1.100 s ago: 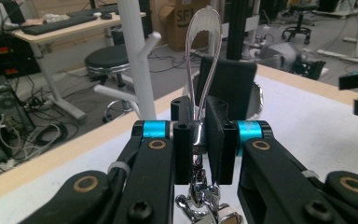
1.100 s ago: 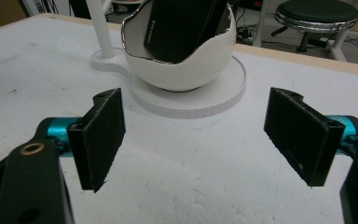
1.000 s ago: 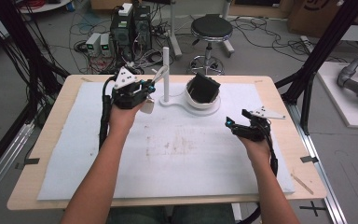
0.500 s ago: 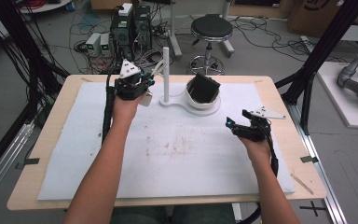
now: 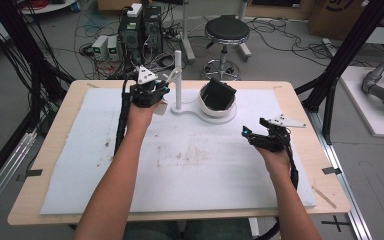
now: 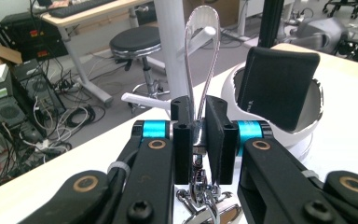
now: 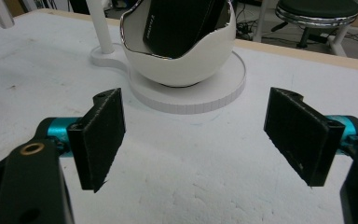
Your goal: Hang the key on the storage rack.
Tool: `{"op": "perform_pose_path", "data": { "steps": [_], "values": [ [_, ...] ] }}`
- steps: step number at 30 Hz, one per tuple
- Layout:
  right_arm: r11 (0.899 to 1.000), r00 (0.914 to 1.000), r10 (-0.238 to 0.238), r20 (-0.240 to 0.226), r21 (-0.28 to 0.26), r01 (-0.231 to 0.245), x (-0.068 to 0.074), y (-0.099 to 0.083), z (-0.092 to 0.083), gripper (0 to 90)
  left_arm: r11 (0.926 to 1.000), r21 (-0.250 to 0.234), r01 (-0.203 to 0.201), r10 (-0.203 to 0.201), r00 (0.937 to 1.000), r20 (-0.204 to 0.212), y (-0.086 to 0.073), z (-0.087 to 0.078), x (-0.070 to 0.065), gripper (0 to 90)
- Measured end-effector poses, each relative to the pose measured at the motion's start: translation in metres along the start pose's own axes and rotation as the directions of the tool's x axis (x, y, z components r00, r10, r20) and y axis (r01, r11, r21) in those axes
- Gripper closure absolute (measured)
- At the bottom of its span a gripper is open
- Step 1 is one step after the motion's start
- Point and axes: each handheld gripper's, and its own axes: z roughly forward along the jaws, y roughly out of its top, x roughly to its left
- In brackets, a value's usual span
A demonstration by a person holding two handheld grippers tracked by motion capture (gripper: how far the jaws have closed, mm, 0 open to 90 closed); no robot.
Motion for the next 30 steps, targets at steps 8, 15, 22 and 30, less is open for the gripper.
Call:
{"op": "perform_pose_path", "data": {
  "steps": [8,15,22,30],
  "values": [
    [1.000,1.0000,0.004,0.000,0.001,-0.004,0.000,0.000,0.000,20.8,0.9997,0.010,0.022,-0.022,0.9998,0.000,-0.001,0.002,0.000,63.1],
    [1.000,1.0000,0.003,-0.006,-0.002,-0.003,0.002,0.000,-0.001,20.8,0.9985,-0.002,0.055,-0.054,0.9980,0.032,-0.005,-0.008,-0.001,50.2],
    [1.000,1.0000,0.005,-0.005,-0.011,-0.005,0.002,0.001,-0.002,20.8,0.9982,-0.002,0.059,-0.059,0.9948,0.083,-0.011,-0.028,-0.002,40.4],
    [1.000,1.0000,0.001,-0.002,-0.015,-0.001,0.003,0.002,-0.004,20.8,0.9987,-0.017,0.048,-0.045,0.9894,0.138,-0.021,-0.055,0.000,29.8]
  ]
}}
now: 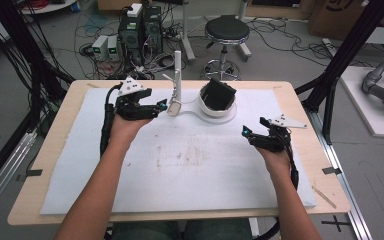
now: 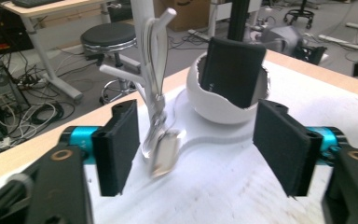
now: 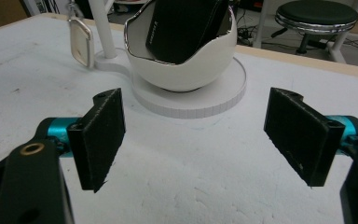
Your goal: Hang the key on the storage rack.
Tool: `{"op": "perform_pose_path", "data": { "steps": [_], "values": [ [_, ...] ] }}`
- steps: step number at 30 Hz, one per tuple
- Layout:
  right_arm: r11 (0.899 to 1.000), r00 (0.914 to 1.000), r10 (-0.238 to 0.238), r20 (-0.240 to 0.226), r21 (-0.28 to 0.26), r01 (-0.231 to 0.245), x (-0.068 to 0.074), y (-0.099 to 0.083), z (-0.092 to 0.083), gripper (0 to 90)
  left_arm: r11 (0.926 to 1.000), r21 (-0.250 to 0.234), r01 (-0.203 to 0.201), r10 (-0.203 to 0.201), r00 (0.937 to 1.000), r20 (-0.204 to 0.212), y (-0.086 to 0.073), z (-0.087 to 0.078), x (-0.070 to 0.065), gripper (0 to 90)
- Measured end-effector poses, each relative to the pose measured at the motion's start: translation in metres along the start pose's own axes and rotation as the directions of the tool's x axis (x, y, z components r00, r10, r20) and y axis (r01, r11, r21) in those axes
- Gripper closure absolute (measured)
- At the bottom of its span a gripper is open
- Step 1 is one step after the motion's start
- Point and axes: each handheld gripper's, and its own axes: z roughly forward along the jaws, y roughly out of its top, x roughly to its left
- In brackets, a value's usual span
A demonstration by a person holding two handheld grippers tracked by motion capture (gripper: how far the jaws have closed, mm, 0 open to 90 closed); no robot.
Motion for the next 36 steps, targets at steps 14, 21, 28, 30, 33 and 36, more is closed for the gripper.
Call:
{"op": "perform_pose_path", "data": {
  "steps": [14,21,28,30,33,36],
  "values": [
    [1.000,1.0000,-0.007,0.002,0.005,0.007,0.000,0.000,0.000,20.8,0.9994,-0.033,0.006,-0.004,0.9982,0.059,-0.046,-0.043,-0.003,24.0],
    [1.000,0.9999,-0.011,0.000,0.014,0.011,0.000,-0.001,0.000,20.8,0.9991,-0.041,0.015,-0.013,0.9980,0.062,-0.062,-0.054,0.000,23.5],
    [1.000,0.9999,-0.017,0.003,0.022,0.017,0.001,-0.003,0.001,20.8,0.9997,-0.021,0.015,-0.014,0.9971,0.075,-0.079,-0.056,-0.004,23.0],
    [1.000,0.9998,-0.021,0.002,0.022,0.021,0.001,-0.003,0.002,20.8,0.9997,-0.011,0.022,-0.021,0.9961,0.085,-0.085,-0.056,-0.006,23.0],
    [0.999,0.9998,-0.019,-0.001,0.029,0.019,0.001,-0.003,0.002,20.8,0.9999,0.000,0.017,-0.017,0.9947,0.101,-0.091,-0.056,-0.008,23.0],
    [0.999,0.9998,-0.021,0.000,0.024,0.021,0.000,-0.003,0.000,20.8,0.9999,0.001,0.013,-0.013,0.9951,0.098,-0.095,-0.060,-0.006,23.0]
  ]
}}
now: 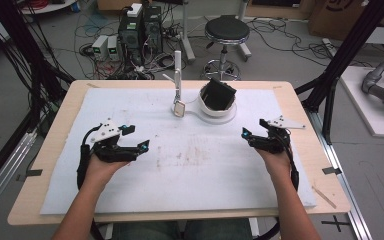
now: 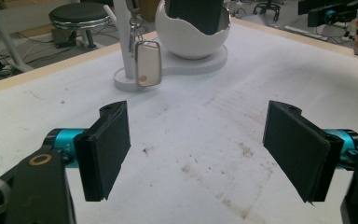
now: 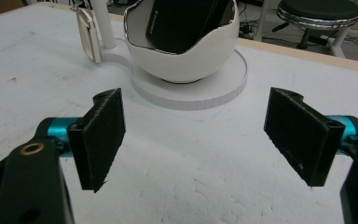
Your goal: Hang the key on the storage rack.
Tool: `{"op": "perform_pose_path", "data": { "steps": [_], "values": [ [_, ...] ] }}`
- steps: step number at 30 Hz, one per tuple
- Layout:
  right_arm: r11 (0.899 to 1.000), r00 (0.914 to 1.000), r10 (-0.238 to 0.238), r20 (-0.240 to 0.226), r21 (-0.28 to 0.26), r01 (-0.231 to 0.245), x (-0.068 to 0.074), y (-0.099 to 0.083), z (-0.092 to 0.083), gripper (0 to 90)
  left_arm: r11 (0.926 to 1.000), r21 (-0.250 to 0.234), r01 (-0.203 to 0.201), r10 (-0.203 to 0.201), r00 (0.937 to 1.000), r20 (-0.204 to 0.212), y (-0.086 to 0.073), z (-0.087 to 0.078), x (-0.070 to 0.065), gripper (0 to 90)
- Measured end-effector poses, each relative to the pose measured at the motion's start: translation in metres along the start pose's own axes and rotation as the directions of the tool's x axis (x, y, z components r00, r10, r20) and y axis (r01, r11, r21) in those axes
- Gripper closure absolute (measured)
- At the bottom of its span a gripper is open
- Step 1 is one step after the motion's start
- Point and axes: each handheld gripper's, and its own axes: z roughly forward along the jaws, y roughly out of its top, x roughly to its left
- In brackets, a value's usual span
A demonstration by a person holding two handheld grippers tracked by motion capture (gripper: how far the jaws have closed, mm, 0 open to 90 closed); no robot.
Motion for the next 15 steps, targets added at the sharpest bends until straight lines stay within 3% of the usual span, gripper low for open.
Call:
{"op": "perform_pose_path", "data": {
  "steps": [4,15],
  "values": [
    [1.000,1.0000,0.001,0.002,0.005,-0.001,-0.0007,-0.0013,-0.0006,20.8,0.9996,-0.027,0.011,-0.011,0.9997,-0.023,-0.0011,-0.0046,0.0033,23.0],
    [1.000,1.0000,0.002,0.002,0.001,-0.002,-0.0020,-0.0018,-0.0015,20.8,0.9999,-0.012,0.009,-0.009,0.9993,-0.036,-0.0049,-0.0032,0.0047,23.0]
  ]
}}
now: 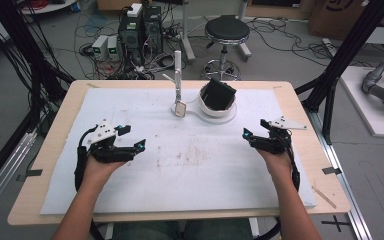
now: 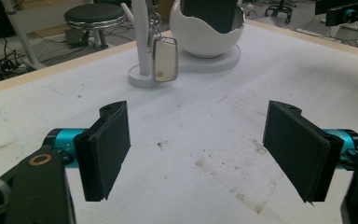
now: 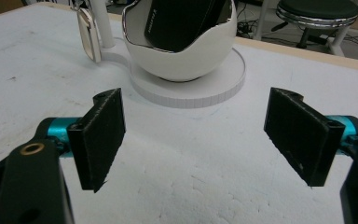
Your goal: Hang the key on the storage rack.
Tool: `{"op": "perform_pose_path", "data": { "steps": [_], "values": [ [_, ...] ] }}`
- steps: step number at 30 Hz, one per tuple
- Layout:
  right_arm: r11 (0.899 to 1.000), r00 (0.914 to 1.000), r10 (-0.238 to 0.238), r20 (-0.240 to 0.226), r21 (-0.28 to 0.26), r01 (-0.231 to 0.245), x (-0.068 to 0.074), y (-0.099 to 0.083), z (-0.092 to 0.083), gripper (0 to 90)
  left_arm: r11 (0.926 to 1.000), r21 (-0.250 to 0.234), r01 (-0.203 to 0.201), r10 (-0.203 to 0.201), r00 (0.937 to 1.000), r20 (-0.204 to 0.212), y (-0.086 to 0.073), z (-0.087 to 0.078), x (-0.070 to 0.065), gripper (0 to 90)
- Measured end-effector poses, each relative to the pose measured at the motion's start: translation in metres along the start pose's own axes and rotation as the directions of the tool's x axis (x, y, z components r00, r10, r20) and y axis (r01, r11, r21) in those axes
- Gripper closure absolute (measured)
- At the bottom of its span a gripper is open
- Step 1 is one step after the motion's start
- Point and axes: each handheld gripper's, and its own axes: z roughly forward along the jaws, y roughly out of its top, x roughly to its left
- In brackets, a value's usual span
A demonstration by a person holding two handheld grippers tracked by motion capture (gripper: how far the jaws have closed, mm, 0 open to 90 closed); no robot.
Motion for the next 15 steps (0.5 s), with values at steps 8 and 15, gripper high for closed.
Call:
{"op": "perform_pose_path", "data": {
  "steps": [8,15],
  "values": [
    [1.000,1.0000,-0.001,0.003,0.005,0.001,0.0005,-0.0003,0.0004,20.8,1.0000,0.000,0.005,-0.005,1.0000,0.002,-0.0001,-0.0005,0.0007,23.0],
    [1.000,1.0000,-0.003,0.002,0.006,0.003,0.0004,-0.0003,0.0004,20.8,1.0000,0.005,0.004,-0.004,1.0000,-0.008,-0.0003,-0.0002,0.0011,23.0]
  ]
}}
